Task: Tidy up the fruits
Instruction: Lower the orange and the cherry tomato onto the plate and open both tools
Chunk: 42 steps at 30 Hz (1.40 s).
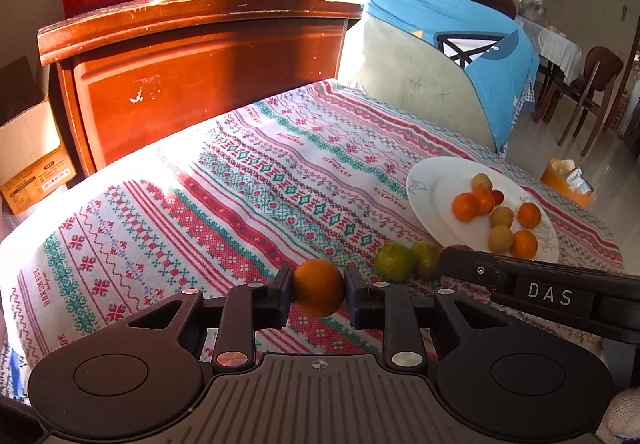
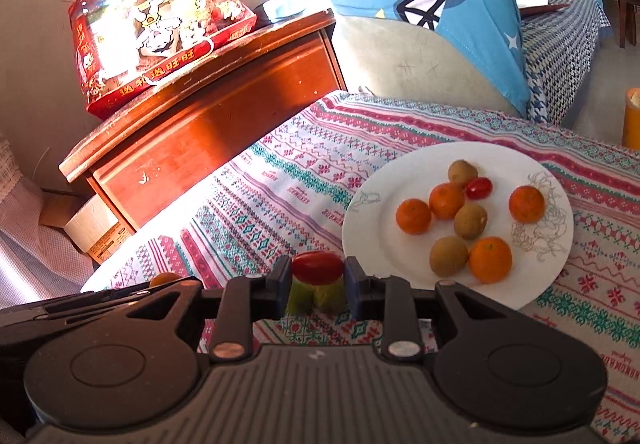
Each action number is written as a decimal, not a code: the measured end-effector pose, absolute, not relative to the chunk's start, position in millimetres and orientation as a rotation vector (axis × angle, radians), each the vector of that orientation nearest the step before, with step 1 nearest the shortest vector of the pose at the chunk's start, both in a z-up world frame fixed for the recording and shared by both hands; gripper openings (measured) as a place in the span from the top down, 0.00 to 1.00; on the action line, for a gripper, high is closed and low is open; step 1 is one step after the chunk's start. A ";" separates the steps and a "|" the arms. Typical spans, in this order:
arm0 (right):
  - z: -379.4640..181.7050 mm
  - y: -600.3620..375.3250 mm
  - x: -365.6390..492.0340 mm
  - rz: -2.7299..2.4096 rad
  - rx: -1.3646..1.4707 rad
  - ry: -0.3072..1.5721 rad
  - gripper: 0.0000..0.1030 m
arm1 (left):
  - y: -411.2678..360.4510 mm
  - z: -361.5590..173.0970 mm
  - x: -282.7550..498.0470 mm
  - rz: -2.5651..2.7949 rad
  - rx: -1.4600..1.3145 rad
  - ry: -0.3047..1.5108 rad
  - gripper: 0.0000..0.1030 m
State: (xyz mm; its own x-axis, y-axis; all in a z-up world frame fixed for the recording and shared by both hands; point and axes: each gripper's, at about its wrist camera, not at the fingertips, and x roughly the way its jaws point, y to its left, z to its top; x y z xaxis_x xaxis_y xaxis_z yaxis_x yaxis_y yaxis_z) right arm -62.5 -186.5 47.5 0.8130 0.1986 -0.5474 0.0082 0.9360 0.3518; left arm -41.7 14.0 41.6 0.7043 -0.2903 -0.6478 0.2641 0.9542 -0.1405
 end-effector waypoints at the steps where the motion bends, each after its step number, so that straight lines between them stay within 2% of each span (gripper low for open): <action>1: 53.5 -192.1 -61.1 0.102 0.343 0.606 0.73 | 11.9 47.7 -39.7 -0.322 -0.044 0.717 0.76; 7: 74.6 -231.7 -53.5 0.069 0.323 0.588 0.73 | -9.0 80.7 -18.9 -0.437 -0.054 0.665 0.76; 13: 60.9 -270.7 -46.4 -0.024 0.435 0.624 0.73 | -39.4 92.0 9.4 -0.546 -0.026 0.665 0.76; 30: 23.2 -289.8 -32.3 -0.136 0.583 0.717 0.72 | -106.9 50.9 71.3 -0.620 0.016 0.784 0.76; 39: 26.4 -288.1 -32.0 -0.143 0.562 0.693 0.69 | -123.6 40.7 85.1 -0.635 0.021 0.812 0.76; 42: 29.2 -286.8 -33.5 -0.133 0.547 0.681 0.69 | -126.1 41.6 86.5 -0.636 0.008 0.818 0.72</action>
State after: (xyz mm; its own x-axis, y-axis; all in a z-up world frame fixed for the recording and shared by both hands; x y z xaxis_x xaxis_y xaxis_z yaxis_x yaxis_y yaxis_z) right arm -33.5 -286.8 29.2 0.7745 0.0576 -0.6299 0.2911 0.8517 0.4357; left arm 86.5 -126.1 41.6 0.5096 -0.5254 -0.6814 0.5311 0.8151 -0.2313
